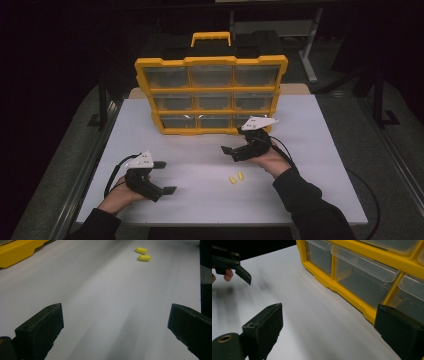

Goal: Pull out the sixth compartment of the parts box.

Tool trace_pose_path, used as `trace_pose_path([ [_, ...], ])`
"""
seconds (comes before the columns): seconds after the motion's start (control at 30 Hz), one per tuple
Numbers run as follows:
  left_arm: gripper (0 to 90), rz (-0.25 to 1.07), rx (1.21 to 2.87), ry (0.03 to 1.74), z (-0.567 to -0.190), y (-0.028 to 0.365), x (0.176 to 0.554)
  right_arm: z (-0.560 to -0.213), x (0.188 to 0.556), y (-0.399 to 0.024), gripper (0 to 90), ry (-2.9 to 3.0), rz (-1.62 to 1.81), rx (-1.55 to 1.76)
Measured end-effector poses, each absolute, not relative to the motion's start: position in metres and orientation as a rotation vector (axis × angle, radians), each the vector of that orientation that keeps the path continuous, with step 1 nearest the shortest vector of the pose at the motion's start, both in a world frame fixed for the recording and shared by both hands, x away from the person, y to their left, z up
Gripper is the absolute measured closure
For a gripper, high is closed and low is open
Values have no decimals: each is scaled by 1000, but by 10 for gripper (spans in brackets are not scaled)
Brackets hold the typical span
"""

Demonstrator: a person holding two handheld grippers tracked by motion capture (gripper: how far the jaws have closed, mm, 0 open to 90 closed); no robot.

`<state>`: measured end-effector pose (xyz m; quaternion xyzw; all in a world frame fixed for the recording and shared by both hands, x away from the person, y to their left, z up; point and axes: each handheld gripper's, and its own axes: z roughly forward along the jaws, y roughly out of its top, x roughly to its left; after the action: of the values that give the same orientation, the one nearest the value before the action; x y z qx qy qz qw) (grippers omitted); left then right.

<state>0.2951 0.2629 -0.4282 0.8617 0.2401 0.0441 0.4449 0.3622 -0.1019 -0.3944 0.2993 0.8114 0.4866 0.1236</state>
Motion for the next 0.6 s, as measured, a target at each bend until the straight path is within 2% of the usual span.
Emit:
trace_pose_path([
  [0.6, 0, 109, 2133, 599, -428, 264, 295, -393, 372, -91, 74, 2361, 1447, 851],
])
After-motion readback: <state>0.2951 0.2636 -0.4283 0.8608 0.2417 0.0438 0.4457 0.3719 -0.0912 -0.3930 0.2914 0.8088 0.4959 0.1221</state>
